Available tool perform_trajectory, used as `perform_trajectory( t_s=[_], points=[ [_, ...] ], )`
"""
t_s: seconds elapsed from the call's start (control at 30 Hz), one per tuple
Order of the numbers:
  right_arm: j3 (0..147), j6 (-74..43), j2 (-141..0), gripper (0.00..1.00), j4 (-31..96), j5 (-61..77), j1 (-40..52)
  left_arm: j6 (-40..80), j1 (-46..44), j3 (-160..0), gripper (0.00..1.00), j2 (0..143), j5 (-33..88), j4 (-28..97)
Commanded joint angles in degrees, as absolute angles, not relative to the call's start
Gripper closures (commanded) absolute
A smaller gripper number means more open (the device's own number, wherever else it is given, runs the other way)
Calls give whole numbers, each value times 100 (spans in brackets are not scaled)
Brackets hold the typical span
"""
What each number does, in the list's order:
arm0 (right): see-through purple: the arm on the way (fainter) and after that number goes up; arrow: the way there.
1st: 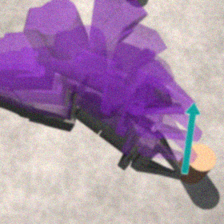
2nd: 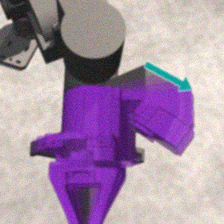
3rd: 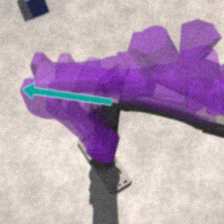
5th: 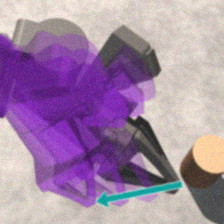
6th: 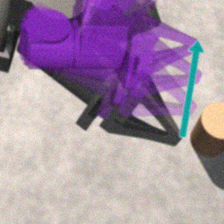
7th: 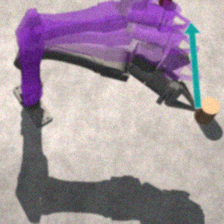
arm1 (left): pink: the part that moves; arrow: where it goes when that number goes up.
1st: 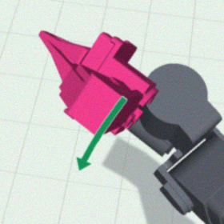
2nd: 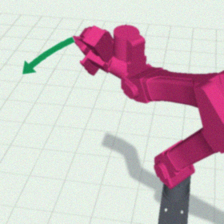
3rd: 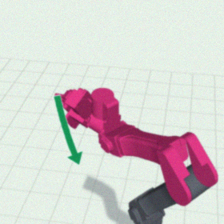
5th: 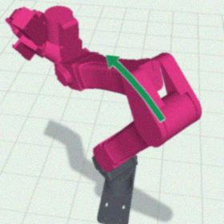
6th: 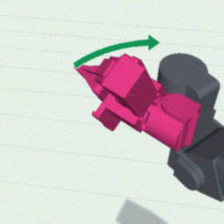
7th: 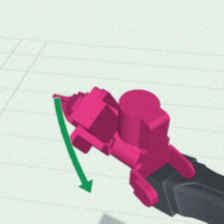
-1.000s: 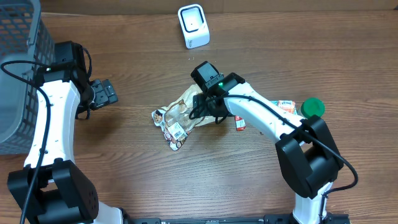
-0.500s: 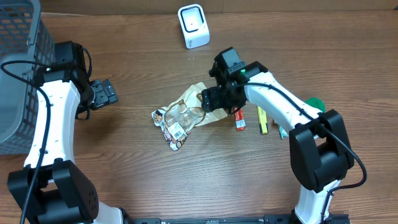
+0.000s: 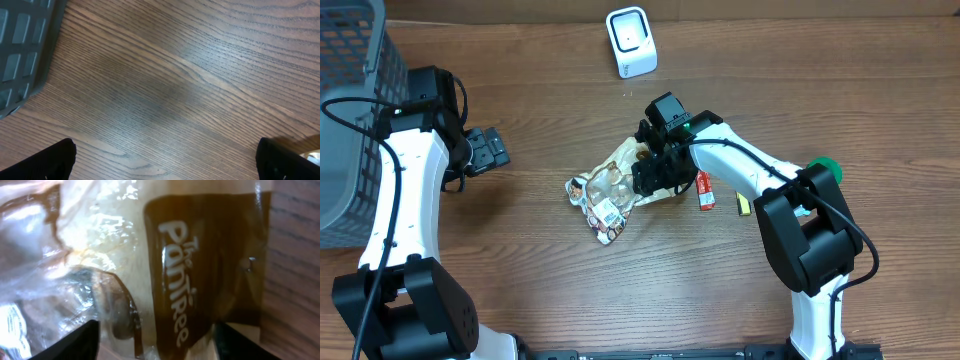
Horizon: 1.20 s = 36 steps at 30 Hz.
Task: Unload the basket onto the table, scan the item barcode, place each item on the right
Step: 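Close the right gripper on the snack bag's brown label edge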
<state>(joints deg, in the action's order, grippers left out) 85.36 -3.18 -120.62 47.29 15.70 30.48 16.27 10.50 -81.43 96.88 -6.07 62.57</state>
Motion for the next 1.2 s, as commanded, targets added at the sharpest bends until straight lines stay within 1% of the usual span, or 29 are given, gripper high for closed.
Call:
perform_trajectory(
  t_s=[0.0,0.07,0.13,0.23,0.37,0.4,0.43,0.6,0.67,0.77,0.87,0.93,0.97,1.17],
  points=[
    [8517,-272,-12070,32,4779,1573,3081,1540,1011,-8224,0,9730,-615,6252],
    [8512,-270,-12070,32,4845,1568,3081,1540,1011,-8224,0,9730,-615,6252],
    [8484,-270,-12079,29,4860,1511,3081,1540,1011,-8224,0,9730,-615,6250],
    [8399,-268,-12103,28,4729,1505,3081,1540,1011,-8224,0,9730,-613,6252],
    [8359,-270,-12110,40,4676,1511,3081,1540,1011,-8224,0,9730,-613,6252],
    [8359,-270,-12110,46,4672,1511,3081,1540,1011,-8224,0,9730,-615,6250],
    [8359,-270,-12110,55,4659,1514,3081,1540,1011,-8224,0,9730,-613,6252],
    [8377,-270,-12108,76,4659,1529,3079,1540,1011,-8224,0,9730,-615,6250],
    [8449,-266,-12079,78,4672,1669,3072,1540,1011,-8224,0,9730,-615,6250],
    [8584,-178,-11891,80,4742,1955,2989,1540,1011,-8224,0,9730,-615,6250],
    [8628,-67,-11349,87,4838,2220,2829,1540,1011,-8224,0,9730,-615,6252],
    [8628,21,-11015,94,4971,2220,2757,1540,1011,-8224,0,9730,-613,6250],
    [8628,36,-10866,96,5039,2220,2731,1540,1009,-8224,0,9730,-613,6250],
    [8628,51,-9944,96,5494,2217,2606,1540,1011,-8224,0,9730,-613,6252]
  ],
)
